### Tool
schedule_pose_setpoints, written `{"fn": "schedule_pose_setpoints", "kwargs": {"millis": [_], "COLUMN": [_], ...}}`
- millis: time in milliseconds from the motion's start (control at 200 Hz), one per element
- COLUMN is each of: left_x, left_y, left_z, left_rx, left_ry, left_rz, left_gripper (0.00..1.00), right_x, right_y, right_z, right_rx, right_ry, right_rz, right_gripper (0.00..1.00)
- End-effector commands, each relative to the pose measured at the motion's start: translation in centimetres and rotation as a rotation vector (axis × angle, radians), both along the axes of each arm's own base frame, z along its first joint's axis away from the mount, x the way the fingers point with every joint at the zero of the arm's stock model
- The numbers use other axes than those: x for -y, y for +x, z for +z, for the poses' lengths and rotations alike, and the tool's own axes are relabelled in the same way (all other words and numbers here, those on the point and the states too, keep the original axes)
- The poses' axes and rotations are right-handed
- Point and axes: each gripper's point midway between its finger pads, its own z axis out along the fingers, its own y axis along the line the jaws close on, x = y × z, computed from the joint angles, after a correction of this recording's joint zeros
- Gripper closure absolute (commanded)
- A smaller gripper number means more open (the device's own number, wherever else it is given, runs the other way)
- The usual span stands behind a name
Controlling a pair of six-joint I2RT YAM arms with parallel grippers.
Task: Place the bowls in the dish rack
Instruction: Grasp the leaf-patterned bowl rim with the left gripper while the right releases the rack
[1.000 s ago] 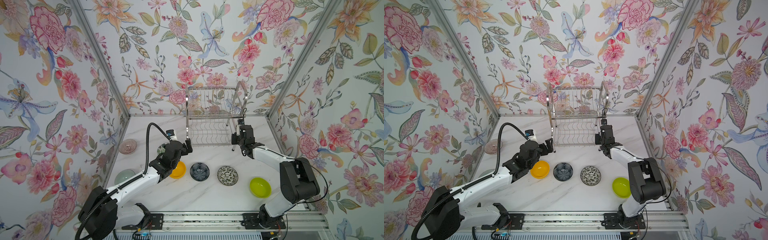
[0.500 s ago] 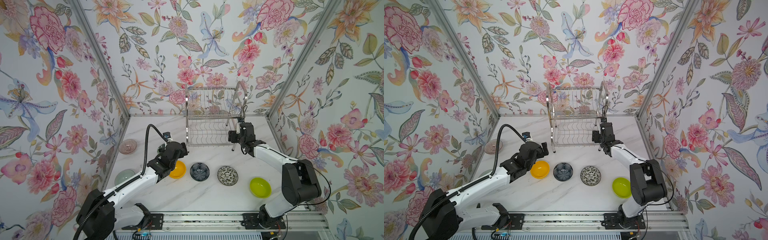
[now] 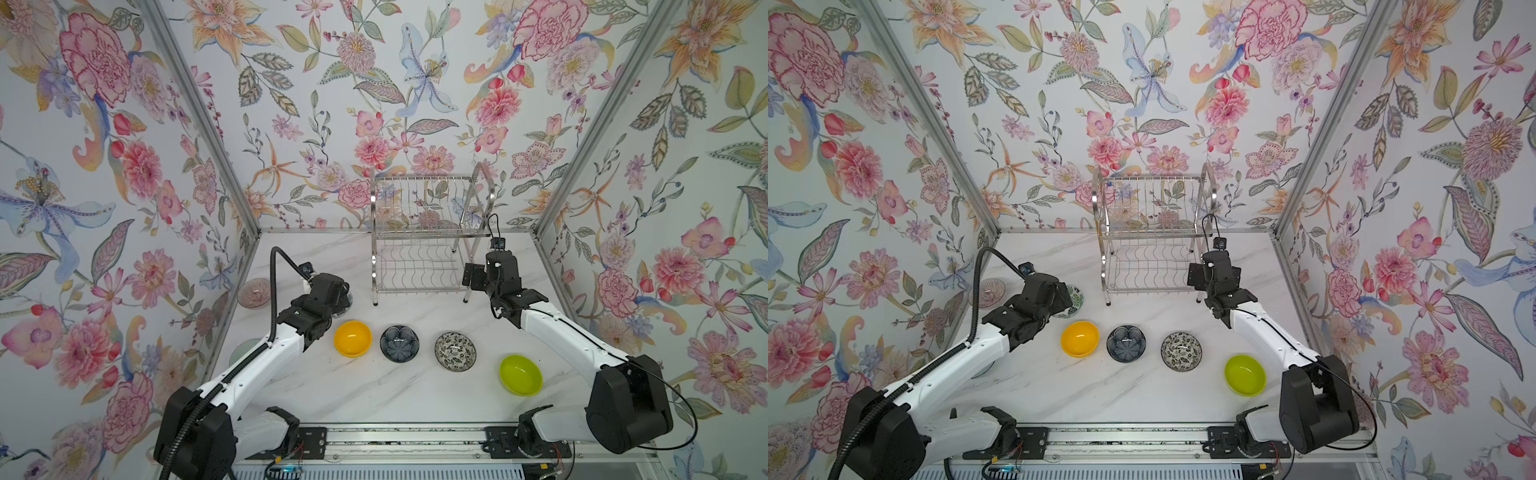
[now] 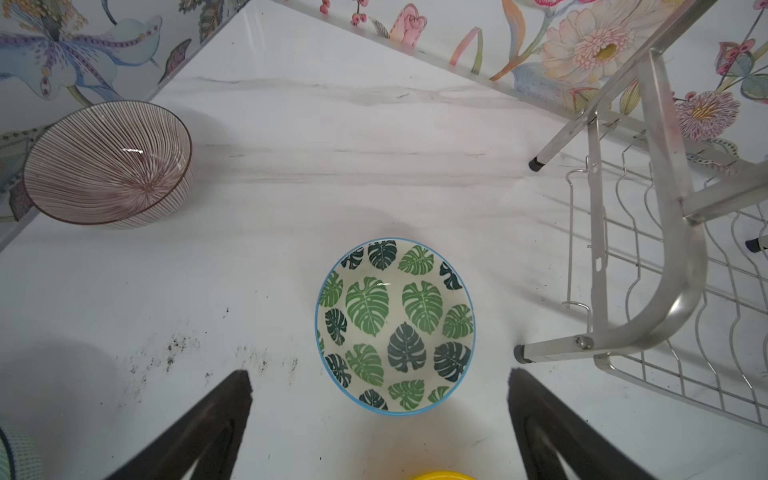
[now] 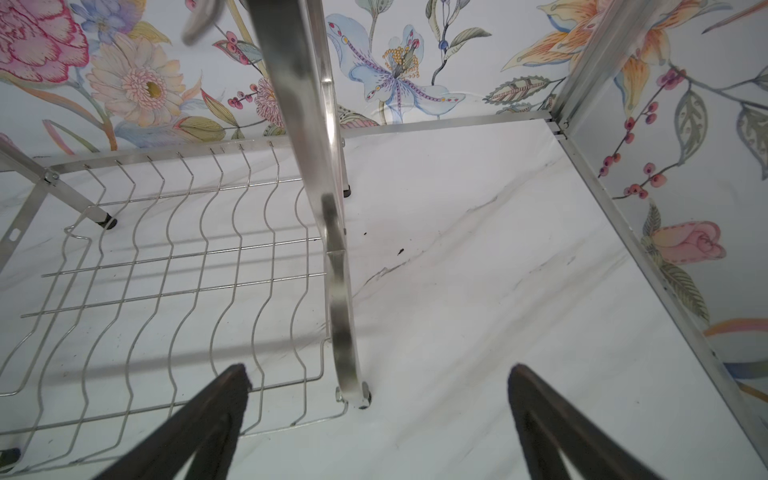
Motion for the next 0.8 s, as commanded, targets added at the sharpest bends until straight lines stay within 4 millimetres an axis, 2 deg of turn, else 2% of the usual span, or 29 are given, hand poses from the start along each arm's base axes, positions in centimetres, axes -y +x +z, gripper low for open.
{"fn": "schedule_pose_setpoints", "kwargs": {"millis": [0, 85, 205, 375, 536, 646, 661, 691, 791], "left_x": [-0.2, -0.6, -1.2, -1.8, -2.1, -2.2, -2.2, -2.2, -1.9], "left_y": [-0.9, -0.9, -1.0, -0.9, -0.4, 0.1, 0.1, 0.2, 0.6], "left_z": [-2.8, -4.2, -5.8, -7.4, -8.8, -10.1, -10.3, -10.6, -11.0], "left_rx": [-0.078, -0.085, -0.105, -0.126, -0.147, -0.172, -0.180, -0.190, -0.195], "left_ry": [-0.092, -0.152, -0.186, -0.215, -0.237, -0.253, -0.253, -0.252, -0.271], "left_rz": [-0.018, -0.006, 0.013, 0.028, 0.037, 0.047, 0.049, 0.053, 0.048], "left_gripper": [0.06, 0.11, 0.17, 0.20, 0.29, 0.36, 0.38, 0.41, 0.44], "right_x": [-1.5, -3.2, -4.6, -6.9, -8.5, -8.7, -9.7, -9.9, -10.3], "right_y": [-1.2, -1.5, -1.9, -3.0, -3.4, -3.1, -3.4, -3.4, -3.3], "right_z": [0.4, 0.3, -0.5, -1.5, -2.9, -3.1, -3.1, -3.3, -3.4], "right_rx": [0.003, -0.003, -0.012, -0.026, -0.057, -0.060, -0.061, -0.067, -0.077], "right_ry": [0.029, 0.029, 0.050, 0.074, 0.050, 0.034, 0.030, 0.022, 0.005], "right_rz": [0.050, 0.096, 0.143, 0.225, 0.249, 0.237, 0.259, 0.262, 0.258], "right_gripper": [0.01, 0.01, 0.02, 0.01, 0.01, 0.02, 0.02, 0.01, 0.01]}}
